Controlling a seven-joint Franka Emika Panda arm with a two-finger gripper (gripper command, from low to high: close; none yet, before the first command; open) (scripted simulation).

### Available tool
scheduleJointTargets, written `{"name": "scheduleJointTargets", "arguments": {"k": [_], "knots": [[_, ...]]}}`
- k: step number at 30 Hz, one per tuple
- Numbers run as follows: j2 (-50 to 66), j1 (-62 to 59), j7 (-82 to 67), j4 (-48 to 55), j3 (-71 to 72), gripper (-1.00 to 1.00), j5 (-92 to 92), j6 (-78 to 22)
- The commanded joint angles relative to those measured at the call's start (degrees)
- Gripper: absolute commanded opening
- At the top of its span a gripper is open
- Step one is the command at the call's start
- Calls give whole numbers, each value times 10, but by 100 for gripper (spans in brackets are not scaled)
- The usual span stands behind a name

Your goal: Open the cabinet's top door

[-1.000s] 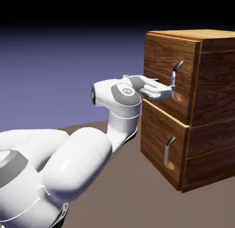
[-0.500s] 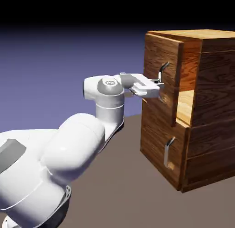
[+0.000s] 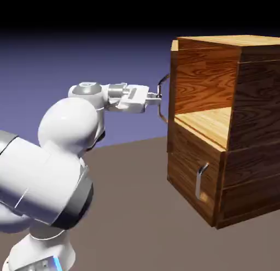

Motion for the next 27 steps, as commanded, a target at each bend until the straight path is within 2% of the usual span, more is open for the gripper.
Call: {"name": "scheduleJointTargets", "arguments": {"k": [1,6,11,27], "knots": [[-17,14,13,4,12,-100,22,-24],[-118,82,90,46,55,-100,139,-137],[-221,134,164,107,71,-100,247,-209],[-554,192,310,369,61,-100,532,-299]]}}
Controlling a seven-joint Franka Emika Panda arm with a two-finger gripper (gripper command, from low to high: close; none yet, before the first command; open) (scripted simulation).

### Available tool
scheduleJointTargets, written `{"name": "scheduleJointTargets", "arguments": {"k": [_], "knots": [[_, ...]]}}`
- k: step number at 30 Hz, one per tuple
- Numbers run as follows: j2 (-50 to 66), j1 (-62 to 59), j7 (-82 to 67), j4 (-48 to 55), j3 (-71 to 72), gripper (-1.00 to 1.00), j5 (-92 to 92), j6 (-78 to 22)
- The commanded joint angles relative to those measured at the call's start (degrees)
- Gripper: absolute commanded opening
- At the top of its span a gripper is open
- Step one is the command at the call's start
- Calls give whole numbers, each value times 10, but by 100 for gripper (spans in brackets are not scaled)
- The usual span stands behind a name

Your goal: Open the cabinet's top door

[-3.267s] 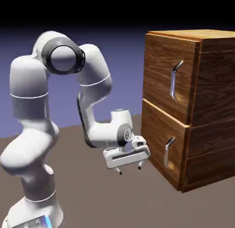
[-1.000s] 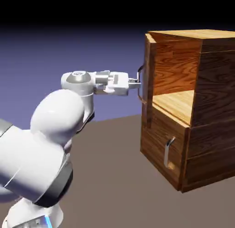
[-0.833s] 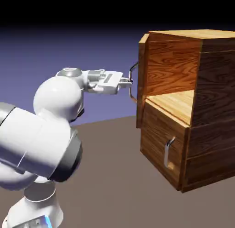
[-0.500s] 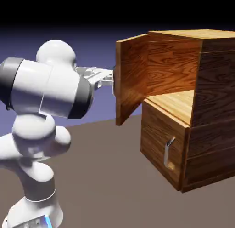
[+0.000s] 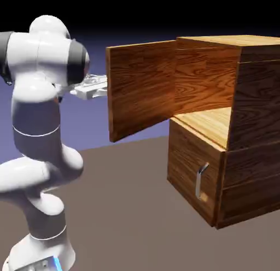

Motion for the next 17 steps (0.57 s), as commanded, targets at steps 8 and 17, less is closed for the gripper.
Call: {"name": "scheduleJointTargets", "arguments": {"k": [8,17], "knots": [[-164,-11,4,163,-18,-100,102,-33],[-310,-42,-27,328,-35,100,171,-79]]}}
